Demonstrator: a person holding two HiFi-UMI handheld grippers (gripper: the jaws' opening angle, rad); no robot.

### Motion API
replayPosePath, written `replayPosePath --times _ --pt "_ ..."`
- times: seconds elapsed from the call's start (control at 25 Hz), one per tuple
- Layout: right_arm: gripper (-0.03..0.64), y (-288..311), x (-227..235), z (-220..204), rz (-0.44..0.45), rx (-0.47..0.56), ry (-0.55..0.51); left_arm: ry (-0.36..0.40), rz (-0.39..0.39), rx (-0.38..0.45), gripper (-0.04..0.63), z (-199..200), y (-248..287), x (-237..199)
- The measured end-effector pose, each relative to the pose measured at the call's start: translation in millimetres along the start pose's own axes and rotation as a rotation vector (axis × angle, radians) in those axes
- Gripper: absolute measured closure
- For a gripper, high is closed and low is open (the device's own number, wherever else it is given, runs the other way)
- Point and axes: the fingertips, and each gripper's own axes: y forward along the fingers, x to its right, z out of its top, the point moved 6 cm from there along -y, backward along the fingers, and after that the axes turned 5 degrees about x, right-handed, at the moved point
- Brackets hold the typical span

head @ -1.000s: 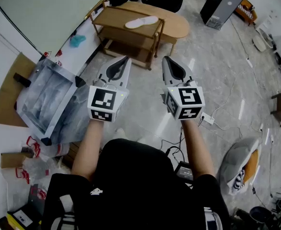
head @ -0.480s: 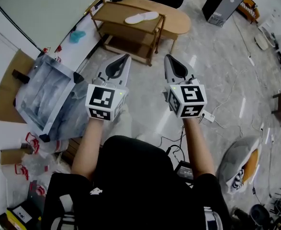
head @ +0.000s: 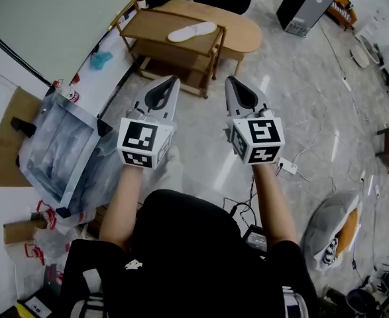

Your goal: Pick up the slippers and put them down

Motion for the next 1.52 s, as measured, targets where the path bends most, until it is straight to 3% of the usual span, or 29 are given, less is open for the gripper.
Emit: replayPosePath --times 0.84,1.24,1.52 --pt "0.618 221.8 78.6 27.2 -0.052 -0.008 0.014 -0.01 -0.062 -0.026 0.592 -7.4 187.5 -157.4" --pt "0.618 299.9 80.1 21.8 -0.076 -0.023 0.015 -0.009 -0.084 -0.036 0.592 -27.6 230.0 -224.7" --pt "0.618 318.0 84.1 11.9 -0.096 -0.037 0.019 -0.023 -0.095 -0.057 0.592 -43.3 240.9 -240.8"
